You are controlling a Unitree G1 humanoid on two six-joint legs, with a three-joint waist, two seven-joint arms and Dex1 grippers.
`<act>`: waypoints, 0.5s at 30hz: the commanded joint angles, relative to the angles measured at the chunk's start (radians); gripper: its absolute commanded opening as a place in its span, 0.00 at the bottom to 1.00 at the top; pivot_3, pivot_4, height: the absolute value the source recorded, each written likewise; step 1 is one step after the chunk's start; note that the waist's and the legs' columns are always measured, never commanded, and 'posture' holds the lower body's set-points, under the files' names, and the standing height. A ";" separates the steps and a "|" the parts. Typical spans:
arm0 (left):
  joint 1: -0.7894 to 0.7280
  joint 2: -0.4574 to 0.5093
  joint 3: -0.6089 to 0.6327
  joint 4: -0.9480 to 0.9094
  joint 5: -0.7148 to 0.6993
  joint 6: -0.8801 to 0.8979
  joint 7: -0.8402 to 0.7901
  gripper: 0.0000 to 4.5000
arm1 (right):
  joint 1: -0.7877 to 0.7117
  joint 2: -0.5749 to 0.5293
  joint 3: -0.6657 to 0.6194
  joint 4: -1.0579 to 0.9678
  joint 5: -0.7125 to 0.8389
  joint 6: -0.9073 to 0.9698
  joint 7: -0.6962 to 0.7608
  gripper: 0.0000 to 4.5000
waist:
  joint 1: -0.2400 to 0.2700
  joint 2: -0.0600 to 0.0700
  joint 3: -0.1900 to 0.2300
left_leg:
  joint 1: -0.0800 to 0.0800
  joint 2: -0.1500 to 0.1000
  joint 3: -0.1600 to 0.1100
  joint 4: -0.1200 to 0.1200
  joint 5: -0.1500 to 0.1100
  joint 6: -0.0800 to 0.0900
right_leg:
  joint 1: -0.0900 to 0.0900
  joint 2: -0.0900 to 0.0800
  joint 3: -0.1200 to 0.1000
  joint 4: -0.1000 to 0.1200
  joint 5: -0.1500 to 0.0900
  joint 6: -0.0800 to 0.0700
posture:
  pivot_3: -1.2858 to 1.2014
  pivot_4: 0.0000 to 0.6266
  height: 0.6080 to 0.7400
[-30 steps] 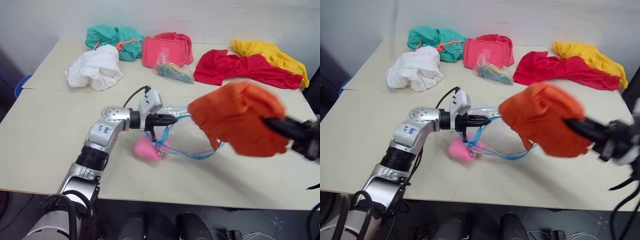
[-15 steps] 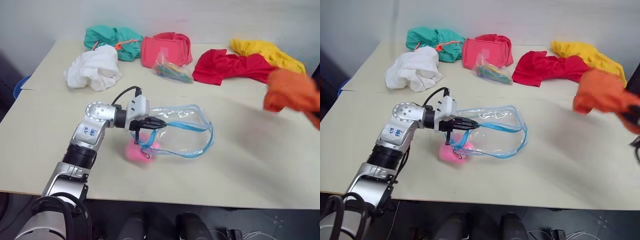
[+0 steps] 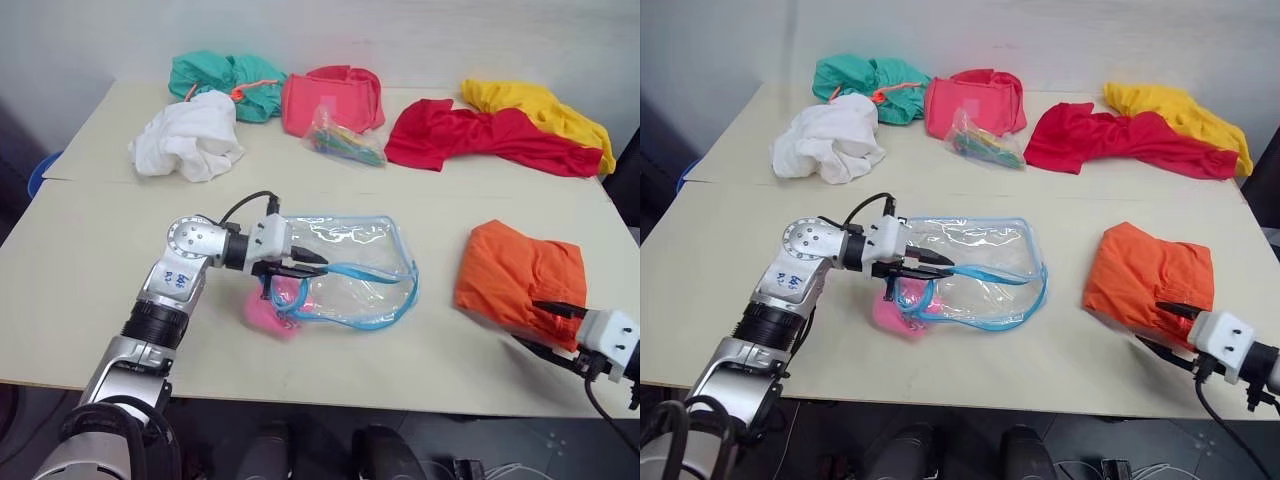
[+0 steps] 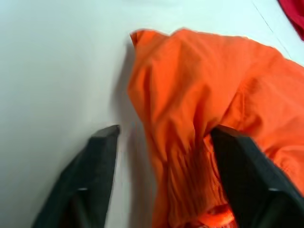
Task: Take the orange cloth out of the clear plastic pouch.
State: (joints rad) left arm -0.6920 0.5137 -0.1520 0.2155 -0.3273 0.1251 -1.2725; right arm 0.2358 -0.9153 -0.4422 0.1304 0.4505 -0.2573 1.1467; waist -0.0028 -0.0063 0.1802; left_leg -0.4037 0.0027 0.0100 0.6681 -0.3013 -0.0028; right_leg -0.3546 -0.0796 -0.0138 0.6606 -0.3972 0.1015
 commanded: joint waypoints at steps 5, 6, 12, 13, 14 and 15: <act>0.140 0.180 0.272 -0.161 -0.222 0.300 0.055 0.65 | 0.136 0.001 -0.189 -0.499 0.356 0.427 -0.076 1.00 | -0.006 0.001 0.000 | 0.005 0.002 -0.004 -0.001 0.000 -0.001 | 0.004 0.002 0.000 0.000 0.000 0.000 | 0.52 0.24 1.00; 0.186 0.205 0.307 -0.161 -0.219 0.295 0.063 0.65 | 0.145 0.010 -0.144 -0.539 0.311 0.397 -0.053 1.00 | -0.005 0.000 0.000 | 0.008 0.002 -0.004 -0.001 0.000 -0.001 | 0.009 0.002 0.000 -0.002 0.000 0.000 | 0.52 0.24 1.00; 0.540 0.285 0.398 -0.111 0.009 -0.135 0.098 0.65 | 0.033 0.116 0.134 -0.476 0.098 0.253 -0.026 1.00 | -0.001 -0.002 -0.001 | 0.016 -0.001 -0.004 -0.005 -0.003 -0.001 | 0.015 0.000 0.003 -0.007 0.000 0.000 | 0.52 0.24 1.00; 0.573 0.284 0.412 -0.102 0.005 -0.169 0.092 0.65 | 0.023 0.129 0.150 -0.437 0.072 0.220 -0.012 1.00 | 0.005 -0.002 -0.001 | 0.016 -0.001 -0.004 -0.005 -0.003 -0.001 | 0.016 0.000 0.003 -0.007 0.000 0.000 | 0.52 0.24 1.00; 0.605 0.285 0.422 -0.100 0.010 -0.198 0.098 0.65 | 0.014 0.138 0.166 -0.399 0.045 0.187 0.004 1.00 | 0.009 -0.003 -0.001 | 0.016 -0.001 -0.004 -0.003 -0.003 0.000 | 0.016 -0.001 0.003 -0.007 0.000 0.000 | 0.52 0.24 1.00; 0.624 0.285 0.426 -0.098 0.016 -0.221 0.103 0.65 | 0.009 0.142 0.176 -0.373 0.028 0.163 0.016 1.00 | 0.015 -0.003 -0.001 | 0.016 -0.002 -0.006 -0.003 -0.003 0.000 | 0.016 -0.002 0.002 -0.007 0.000 0.000 | 0.52 0.24 1.00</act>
State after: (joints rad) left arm -0.0658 0.7853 0.2383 0.1352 -0.3140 -0.0421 -1.1798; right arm 0.2408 -0.7775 -0.2707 -0.2701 0.5046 -0.0465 1.1427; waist 0.0120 -0.0094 0.1788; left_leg -0.3876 -0.0002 0.0029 0.6651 -0.3053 -0.0016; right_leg -0.3381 -0.0825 -0.0112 0.6520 -0.3972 0.1014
